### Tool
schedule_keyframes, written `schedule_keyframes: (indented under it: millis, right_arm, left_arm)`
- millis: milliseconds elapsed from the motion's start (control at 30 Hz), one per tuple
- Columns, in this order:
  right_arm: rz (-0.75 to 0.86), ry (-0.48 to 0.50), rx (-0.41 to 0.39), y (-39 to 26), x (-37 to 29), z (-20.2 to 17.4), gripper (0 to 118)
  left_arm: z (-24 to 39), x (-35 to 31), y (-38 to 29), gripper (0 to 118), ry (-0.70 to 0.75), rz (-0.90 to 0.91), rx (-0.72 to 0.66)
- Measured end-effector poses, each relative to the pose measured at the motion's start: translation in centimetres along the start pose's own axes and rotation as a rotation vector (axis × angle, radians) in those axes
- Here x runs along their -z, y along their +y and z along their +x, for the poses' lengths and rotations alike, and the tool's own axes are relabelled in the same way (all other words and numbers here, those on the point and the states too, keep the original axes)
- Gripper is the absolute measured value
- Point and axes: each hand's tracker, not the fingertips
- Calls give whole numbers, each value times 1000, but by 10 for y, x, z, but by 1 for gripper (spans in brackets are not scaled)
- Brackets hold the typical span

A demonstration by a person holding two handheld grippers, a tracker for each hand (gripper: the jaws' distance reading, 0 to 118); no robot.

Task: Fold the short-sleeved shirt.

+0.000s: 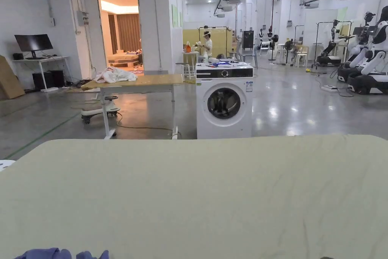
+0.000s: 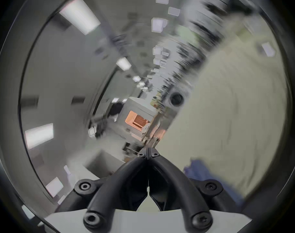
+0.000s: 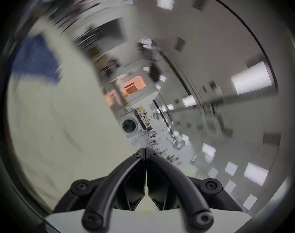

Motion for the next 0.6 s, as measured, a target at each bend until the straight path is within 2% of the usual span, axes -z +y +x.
schedule_keyframes:
  millis: [100,133,167,233,300,367,433,467,500,533,600]
  right_arm:
    - [85,121,-342,-10,-5,-39,0]
    - [122,128,-421,-12,-7,-49,0]
    - [150,126,-434,-15,-9,-58,0]
    - [87,151,-332,-19,-4,-53,0]
    - [-6,104,-94,-16,4,-37,0]
    - [-64,71,221,-15,11,-11,0]
    - [-121,20,601,-20,12,15,0]
    - [-151,2,821,-27,11,25,0]
    - [-164,4,1007,-39,11,31,0]
    - [-149,20,1215,-51,7,31,0]
    - [-113,66,1496,-66,3,24,0]
  left_arm:
    - [40,-5,-12,0,-97,38,235]
    - [45,-9,-16,0,-122,86,228]
    - [46,-12,-16,0,-184,99,234]
    - [40,-13,-7,0,-190,70,129]
    - [17,-11,3,0,-80,69,-113]
    - [-28,-9,8,0,-54,58,-506]
    - [-76,-11,-15,0,-29,45,-925]
    - [-90,-14,-27,0,-18,55,-1139]
    - [-94,-16,-36,0,-6,50,-1296]
    - [-87,-18,-41,0,37,25,-1383]
    - [-78,-18,-42,0,-13,-2,-1408]
